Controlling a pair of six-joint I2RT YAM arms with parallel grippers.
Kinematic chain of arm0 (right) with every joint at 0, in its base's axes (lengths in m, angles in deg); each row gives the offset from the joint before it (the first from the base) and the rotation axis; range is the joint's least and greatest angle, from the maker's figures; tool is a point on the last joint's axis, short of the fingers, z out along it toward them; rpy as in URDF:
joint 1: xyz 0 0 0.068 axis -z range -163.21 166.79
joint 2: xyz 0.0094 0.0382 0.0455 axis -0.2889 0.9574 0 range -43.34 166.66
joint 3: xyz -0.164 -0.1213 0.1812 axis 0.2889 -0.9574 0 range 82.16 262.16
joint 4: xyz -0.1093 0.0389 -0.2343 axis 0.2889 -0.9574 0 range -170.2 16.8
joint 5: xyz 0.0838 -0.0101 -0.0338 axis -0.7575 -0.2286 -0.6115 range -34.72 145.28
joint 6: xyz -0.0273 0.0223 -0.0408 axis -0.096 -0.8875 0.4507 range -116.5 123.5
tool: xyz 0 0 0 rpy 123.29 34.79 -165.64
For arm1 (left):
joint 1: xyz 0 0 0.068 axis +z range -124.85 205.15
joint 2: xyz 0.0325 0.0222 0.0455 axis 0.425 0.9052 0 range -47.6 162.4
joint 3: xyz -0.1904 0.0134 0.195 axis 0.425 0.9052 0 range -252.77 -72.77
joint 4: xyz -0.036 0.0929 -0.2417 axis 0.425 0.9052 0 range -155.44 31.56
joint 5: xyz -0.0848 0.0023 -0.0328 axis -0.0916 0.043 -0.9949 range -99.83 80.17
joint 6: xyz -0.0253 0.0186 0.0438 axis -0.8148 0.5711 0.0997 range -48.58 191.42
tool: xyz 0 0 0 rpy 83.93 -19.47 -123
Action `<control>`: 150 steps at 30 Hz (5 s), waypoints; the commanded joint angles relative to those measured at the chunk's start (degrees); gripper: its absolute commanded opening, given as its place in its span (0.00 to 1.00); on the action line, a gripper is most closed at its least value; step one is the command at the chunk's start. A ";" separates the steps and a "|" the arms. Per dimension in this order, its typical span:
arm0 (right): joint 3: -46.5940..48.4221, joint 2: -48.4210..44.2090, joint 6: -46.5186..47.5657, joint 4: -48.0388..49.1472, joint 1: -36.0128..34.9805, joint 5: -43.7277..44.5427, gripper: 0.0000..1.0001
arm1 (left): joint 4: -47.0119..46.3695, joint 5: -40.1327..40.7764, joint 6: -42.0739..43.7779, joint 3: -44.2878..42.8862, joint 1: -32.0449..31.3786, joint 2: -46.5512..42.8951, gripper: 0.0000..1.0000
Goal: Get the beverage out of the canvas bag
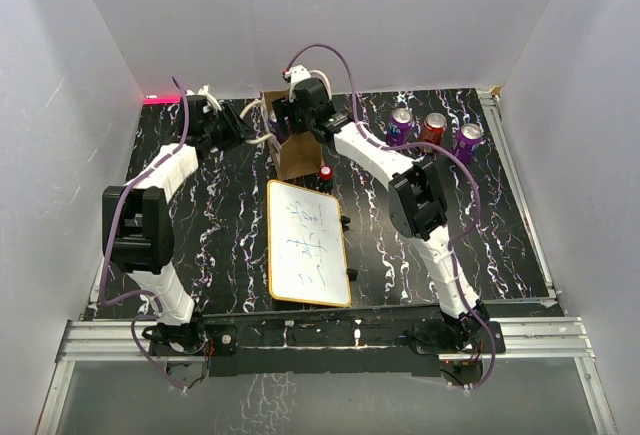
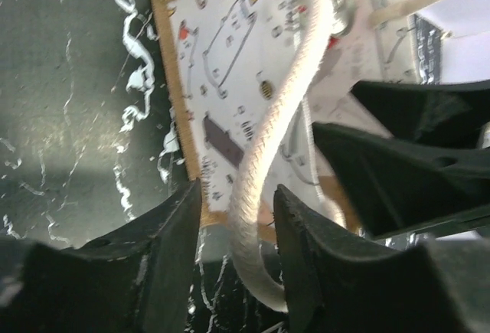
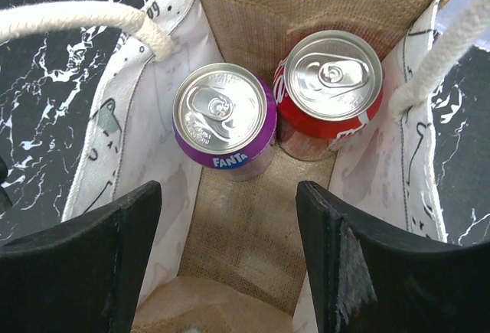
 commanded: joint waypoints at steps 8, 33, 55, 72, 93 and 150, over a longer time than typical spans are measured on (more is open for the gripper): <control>8.53 5.32 5.93 0.07 0.35 1.22 0.81 | 4.66 3.62 7.00 3.09 0.46 -2.55 0.19; 15.02 17.33 5.60 6.78 -1.86 2.99 0.91 | 3.98 -0.76 7.65 2.62 0.49 -1.16 0.00; 17.81 14.20 7.21 13.28 -3.39 7.34 0.33 | 3.36 -1.44 7.30 2.80 0.49 -1.08 0.00; 14.80 3.44 2.54 22.81 -3.37 8.68 0.08 | 3.54 -0.75 7.65 2.89 0.49 -1.04 0.00; 6.12 -15.43 2.45 18.30 -2.91 11.06 0.07 | 3.67 -0.66 7.86 2.84 0.49 -0.95 0.00; -77.12 -39.55 0.08 63.01 20.18 15.45 0.09 | 4.40 -0.91 8.09 2.27 0.49 1.10 0.00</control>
